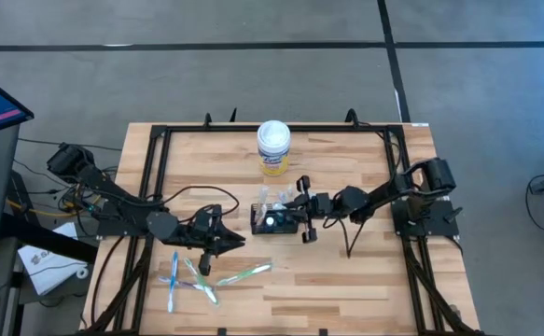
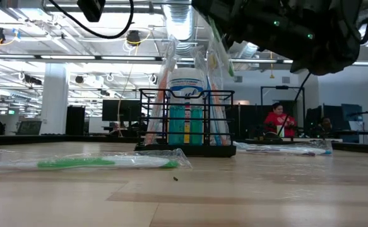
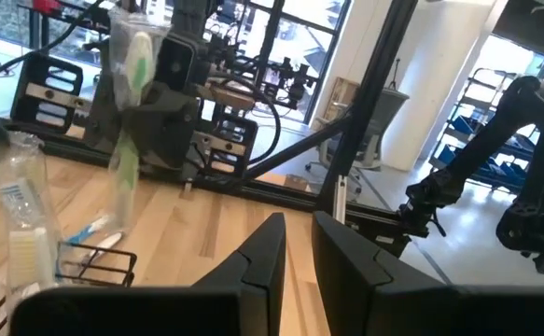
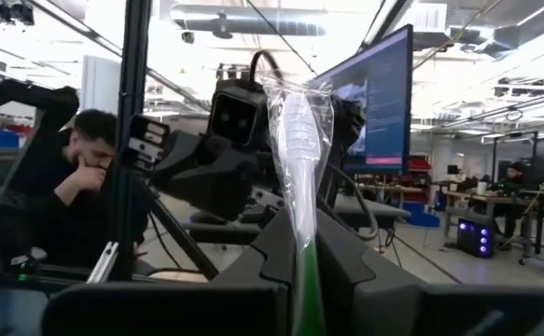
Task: Pick & Place toothbrushing station
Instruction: Put the right green toothbrush into the mesh organizer
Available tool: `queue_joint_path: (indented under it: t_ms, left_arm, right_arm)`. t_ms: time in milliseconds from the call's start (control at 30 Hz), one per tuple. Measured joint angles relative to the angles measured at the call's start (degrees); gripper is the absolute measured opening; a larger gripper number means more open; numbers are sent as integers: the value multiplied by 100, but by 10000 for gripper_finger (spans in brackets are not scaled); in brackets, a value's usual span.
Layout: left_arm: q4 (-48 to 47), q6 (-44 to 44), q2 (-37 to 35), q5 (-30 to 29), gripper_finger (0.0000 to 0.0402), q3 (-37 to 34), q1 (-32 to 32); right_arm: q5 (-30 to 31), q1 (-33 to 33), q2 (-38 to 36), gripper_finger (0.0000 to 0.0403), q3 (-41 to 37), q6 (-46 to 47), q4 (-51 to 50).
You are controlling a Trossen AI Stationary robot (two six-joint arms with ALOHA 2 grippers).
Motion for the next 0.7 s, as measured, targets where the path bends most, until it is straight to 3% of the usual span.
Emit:
queue_joint_path:
  t_ms: [700]
  left_arm:
    - [44,5,0,1,50,-2,-11]
  right_arm:
    - [-382,-309,613,13,330,399,-1]
